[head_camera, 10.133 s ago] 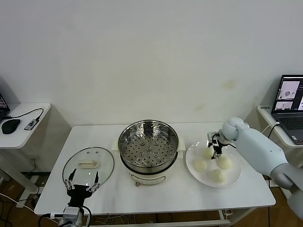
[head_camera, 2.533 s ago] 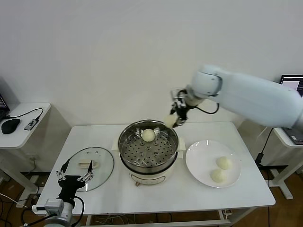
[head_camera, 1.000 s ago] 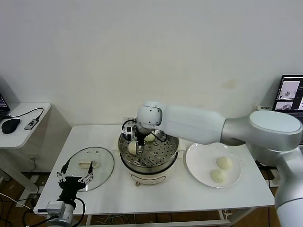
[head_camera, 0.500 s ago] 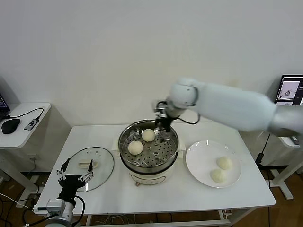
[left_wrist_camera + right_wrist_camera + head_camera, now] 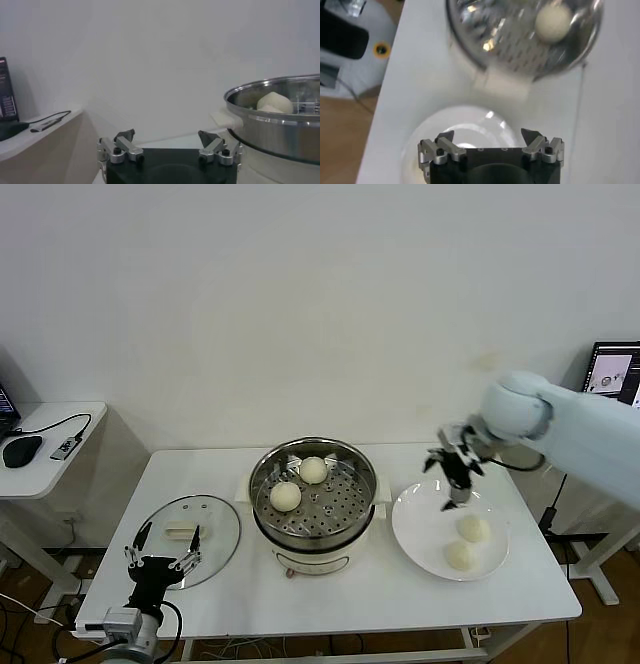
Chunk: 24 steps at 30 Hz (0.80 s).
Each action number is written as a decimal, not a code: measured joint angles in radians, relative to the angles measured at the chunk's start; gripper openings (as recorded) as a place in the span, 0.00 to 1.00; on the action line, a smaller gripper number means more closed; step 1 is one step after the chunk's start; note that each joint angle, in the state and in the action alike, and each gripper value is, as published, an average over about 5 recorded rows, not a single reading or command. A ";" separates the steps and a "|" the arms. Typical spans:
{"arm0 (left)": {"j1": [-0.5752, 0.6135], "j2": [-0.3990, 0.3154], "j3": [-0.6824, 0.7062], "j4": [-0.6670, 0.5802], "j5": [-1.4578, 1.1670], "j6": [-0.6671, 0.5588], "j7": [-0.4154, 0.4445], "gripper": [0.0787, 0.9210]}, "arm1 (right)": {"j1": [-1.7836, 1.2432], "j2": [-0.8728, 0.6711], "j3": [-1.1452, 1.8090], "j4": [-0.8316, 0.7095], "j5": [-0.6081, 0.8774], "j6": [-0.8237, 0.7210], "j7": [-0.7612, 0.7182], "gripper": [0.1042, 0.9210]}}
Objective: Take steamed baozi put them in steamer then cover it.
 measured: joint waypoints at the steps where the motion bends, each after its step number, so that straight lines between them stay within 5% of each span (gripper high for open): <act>1: 0.000 -0.001 0.000 0.000 0.002 0.001 0.000 0.88 | -0.024 -0.011 0.016 0.000 -0.015 0.005 0.000 0.88; 24: 0.006 -0.013 -0.006 0.006 0.012 0.005 0.000 0.88 | -0.452 -0.013 0.271 -0.114 -0.206 0.049 0.023 0.88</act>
